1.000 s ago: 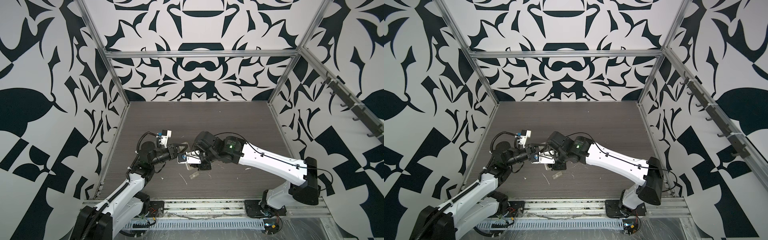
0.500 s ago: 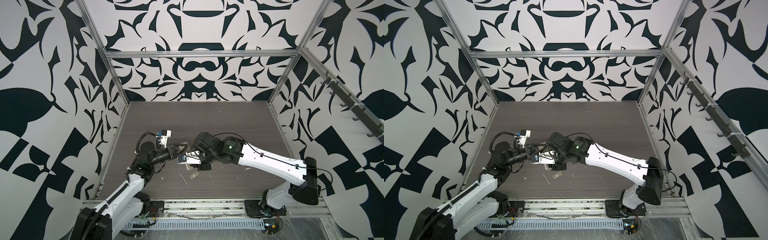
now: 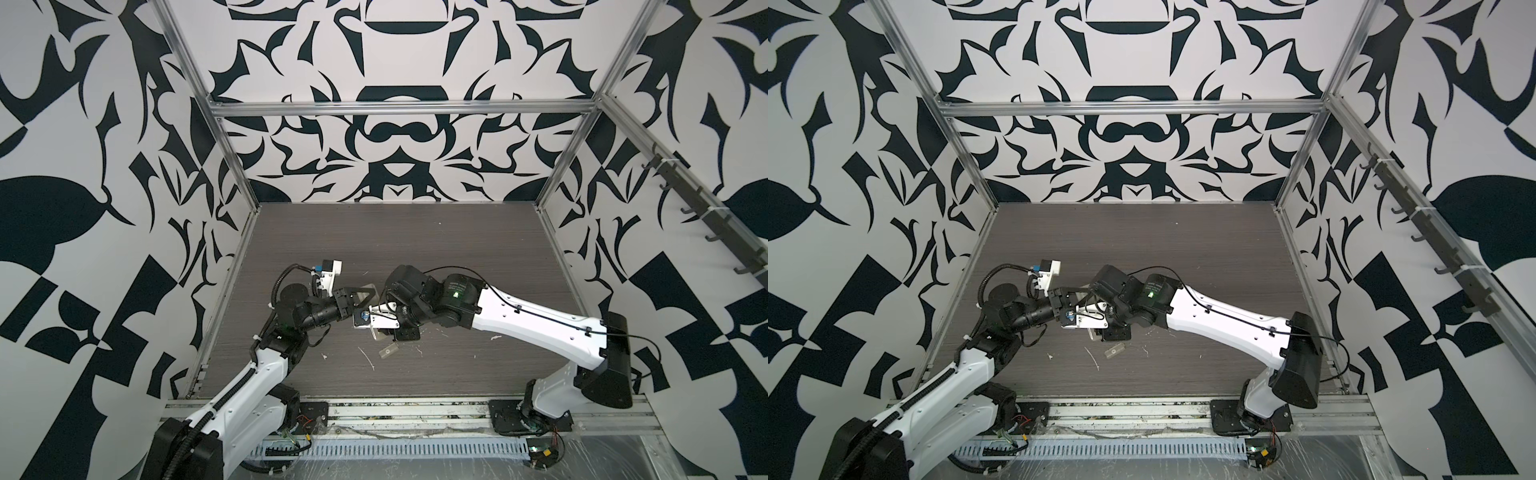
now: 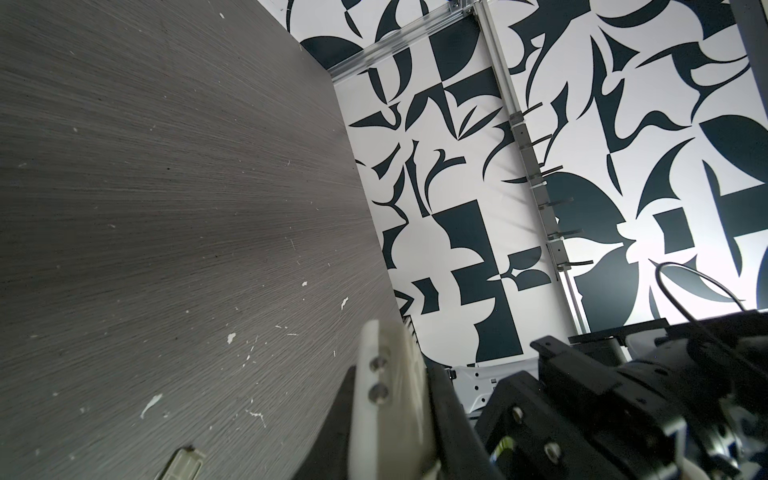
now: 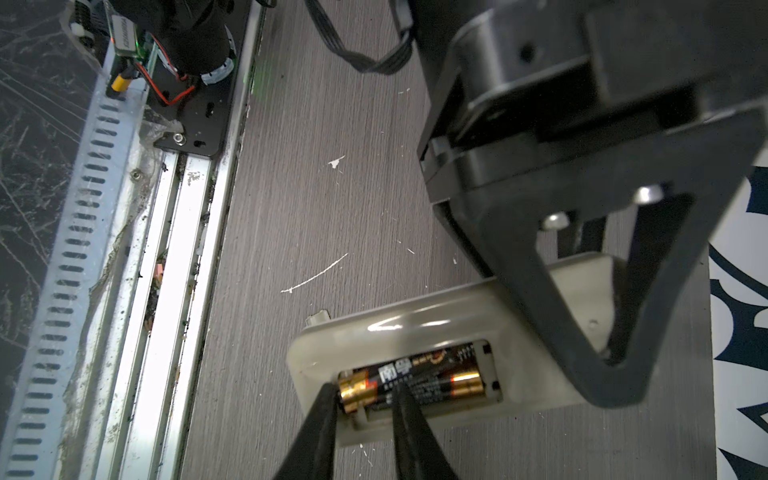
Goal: Load the batteries into the remote control
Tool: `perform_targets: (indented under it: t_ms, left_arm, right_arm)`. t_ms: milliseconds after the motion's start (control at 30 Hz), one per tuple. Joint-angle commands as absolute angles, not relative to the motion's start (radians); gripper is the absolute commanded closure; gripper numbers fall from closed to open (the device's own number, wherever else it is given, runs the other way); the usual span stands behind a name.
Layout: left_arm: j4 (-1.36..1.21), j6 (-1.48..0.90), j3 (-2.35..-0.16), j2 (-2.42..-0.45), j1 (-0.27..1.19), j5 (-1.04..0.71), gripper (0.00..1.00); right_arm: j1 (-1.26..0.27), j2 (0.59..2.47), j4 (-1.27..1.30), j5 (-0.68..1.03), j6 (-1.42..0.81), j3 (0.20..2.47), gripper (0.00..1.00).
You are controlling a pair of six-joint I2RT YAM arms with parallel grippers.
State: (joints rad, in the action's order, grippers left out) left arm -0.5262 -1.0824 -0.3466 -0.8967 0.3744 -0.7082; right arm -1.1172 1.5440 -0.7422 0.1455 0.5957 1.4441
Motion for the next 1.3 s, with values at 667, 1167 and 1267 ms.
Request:
perform_targets:
  t_ms: [667,1167,1267]
  left_arm:
    - [-0.554,-1.103,-0.358,-0.884,0.376,-0.724,1.0]
    - [-0.57,-1.106,-0.361,-0.893,0.376,-0.726,1.0]
    - [-0.569,-1.104,-0.358,-0.889,0.376,-0.73,1.0]
  right_arm:
    - [-1.122,1.557,-0.706,0.089,0.586,1.45,0.77]
    - [-1.123,1.586,-0.703,0.044,0.561,1.467,0.81]
    - [-1.122,1.592,-0.703,0.03,0.554,1.471,0.82]
